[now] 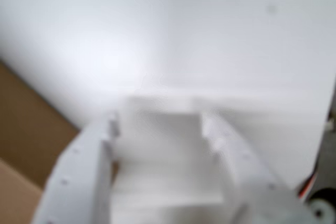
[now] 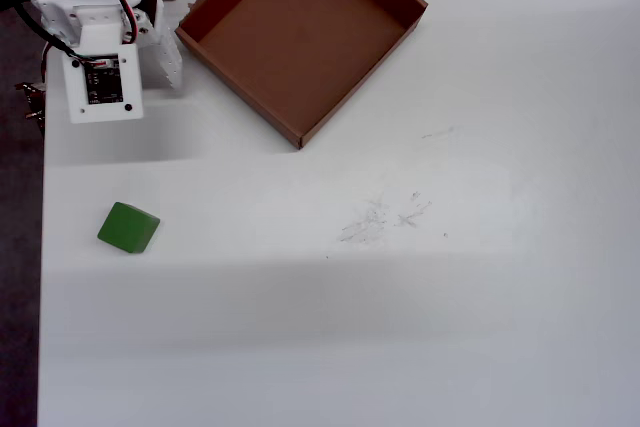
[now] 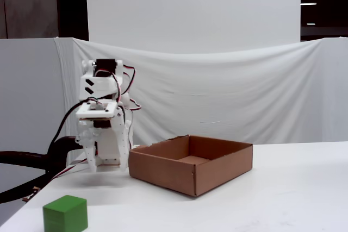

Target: Grasp a green cube and put it in a box.

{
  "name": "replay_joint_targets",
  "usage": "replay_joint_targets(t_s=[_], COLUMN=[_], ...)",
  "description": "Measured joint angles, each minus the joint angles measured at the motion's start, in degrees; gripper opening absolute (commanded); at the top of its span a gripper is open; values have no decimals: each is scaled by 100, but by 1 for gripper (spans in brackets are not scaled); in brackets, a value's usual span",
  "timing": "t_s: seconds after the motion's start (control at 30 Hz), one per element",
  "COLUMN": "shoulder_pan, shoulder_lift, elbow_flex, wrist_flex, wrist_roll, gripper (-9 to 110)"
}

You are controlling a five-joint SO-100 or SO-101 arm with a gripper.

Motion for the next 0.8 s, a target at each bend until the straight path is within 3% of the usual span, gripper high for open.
replay_joint_targets(t_s=[0.8], shoulder_pan=[-9], shoulder_lift=[0], elbow_flex=[0], wrist_flex=[-44], wrist_roll=[70], gripper=[22])
